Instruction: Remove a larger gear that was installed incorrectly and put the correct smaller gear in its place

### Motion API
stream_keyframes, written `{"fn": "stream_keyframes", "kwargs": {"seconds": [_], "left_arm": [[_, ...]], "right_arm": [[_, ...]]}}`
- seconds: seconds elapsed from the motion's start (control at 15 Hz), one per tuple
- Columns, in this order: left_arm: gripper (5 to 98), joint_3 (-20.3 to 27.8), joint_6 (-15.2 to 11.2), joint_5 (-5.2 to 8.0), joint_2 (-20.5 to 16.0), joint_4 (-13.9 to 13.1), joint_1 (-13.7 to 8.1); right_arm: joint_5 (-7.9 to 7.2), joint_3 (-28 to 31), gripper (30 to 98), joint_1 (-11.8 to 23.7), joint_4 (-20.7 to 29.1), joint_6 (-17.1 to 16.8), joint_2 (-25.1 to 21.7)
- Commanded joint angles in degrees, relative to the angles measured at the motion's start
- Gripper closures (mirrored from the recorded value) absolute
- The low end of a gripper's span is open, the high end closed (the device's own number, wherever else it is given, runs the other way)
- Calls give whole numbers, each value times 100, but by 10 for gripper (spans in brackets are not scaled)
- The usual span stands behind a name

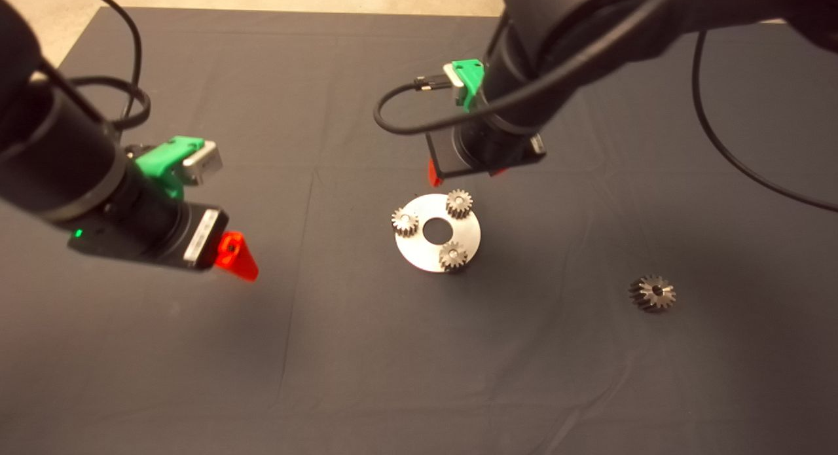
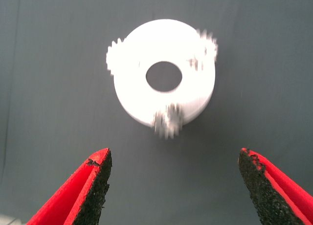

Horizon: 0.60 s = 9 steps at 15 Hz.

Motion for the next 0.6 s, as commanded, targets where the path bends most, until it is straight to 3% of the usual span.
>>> {"fn": "stream_keyframes", "kwargs": {"seconds": [0.0,0.27,0.4,0.53], "left_arm": [[58,479,-425,668,-391,-399,-79],[58,910,-699,720,-431,-508,-77],[58,980,-718,720,-474,-507,-70],[58,971,-735,694,-502,-507,-70]], "right_arm": [[-52,1604,601,290,982,1661,-237],[-43,1973,601,290,1745,2308,-176],[-43,2066,601,307,1764,2525,-176],[-26,2098,601,378,1774,2536,-298]]}}
